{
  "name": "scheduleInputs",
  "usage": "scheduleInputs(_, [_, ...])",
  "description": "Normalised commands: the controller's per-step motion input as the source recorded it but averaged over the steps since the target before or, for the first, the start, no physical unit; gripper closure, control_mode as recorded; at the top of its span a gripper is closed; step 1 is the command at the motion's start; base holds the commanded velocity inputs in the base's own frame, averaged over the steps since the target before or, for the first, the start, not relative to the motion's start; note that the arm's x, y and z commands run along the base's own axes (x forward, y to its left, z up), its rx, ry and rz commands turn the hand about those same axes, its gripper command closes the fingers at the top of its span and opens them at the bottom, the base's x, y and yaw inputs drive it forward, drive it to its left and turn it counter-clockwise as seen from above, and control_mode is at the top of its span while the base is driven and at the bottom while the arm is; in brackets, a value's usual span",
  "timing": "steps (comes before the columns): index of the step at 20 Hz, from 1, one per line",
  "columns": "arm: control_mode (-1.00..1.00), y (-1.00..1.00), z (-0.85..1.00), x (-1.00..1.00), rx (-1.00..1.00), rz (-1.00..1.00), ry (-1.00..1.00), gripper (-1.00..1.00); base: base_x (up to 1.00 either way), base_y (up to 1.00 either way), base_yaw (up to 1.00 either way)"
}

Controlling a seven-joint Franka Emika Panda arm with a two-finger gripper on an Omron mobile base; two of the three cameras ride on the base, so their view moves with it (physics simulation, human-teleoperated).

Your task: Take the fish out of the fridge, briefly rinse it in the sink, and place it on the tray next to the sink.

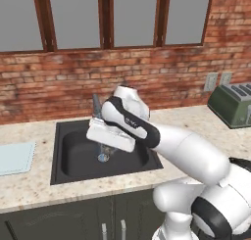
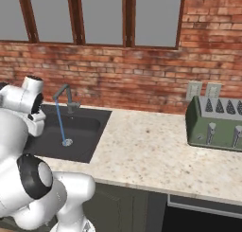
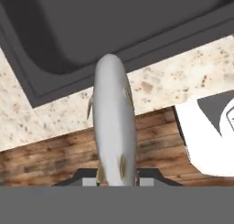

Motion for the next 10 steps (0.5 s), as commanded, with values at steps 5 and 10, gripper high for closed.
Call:
scheduleInputs(5, [-1.0,-0.5,0.0,-0.95,-0.66,-0.05,0.0,1.0,0.0,0.0,0.0])
scheduleInputs(10, [1.0,0.0,0.01,-0.09,0.0,-0.01,-0.03,1.0,-0.31,0.13,0.0])
